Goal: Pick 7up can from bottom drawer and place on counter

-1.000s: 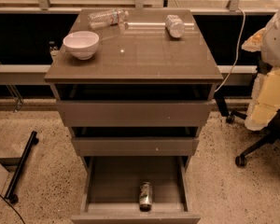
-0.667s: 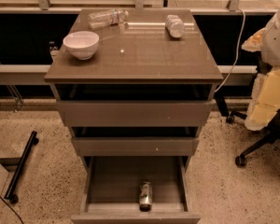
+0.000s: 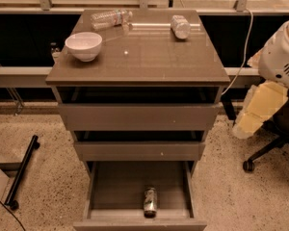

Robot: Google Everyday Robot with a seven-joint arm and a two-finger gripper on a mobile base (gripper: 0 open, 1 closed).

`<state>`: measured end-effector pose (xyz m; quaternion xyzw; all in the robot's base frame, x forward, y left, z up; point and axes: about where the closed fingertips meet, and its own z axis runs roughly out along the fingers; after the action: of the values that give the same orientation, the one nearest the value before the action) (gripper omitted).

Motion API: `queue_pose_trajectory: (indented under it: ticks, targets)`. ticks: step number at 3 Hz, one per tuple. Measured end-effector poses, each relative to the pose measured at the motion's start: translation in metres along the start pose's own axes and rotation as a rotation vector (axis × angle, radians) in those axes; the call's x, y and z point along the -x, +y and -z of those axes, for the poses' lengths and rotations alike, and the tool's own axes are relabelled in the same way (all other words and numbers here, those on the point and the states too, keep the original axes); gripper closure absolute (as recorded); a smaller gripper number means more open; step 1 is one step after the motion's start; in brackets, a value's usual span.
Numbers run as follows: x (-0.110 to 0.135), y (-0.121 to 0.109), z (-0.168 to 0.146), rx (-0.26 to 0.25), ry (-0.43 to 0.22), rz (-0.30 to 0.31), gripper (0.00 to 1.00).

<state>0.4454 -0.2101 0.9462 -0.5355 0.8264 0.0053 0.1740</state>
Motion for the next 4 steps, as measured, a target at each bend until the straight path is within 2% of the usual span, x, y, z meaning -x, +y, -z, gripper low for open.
queue_pose_trajectory:
  ticks: [1,2,3,4]
  targets:
    - [-0.003,0.001,-0.029,0.015,0.018,-0.138,0.00]
    - [-0.006,0.005,-0.069,0.052,0.030,-0.263,0.00]
    - [-0.017,0.008,-0.121,0.102,0.080,-0.317,0.00]
    - [-0.019,0.009,-0.131,0.113,0.091,-0.329,0.00]
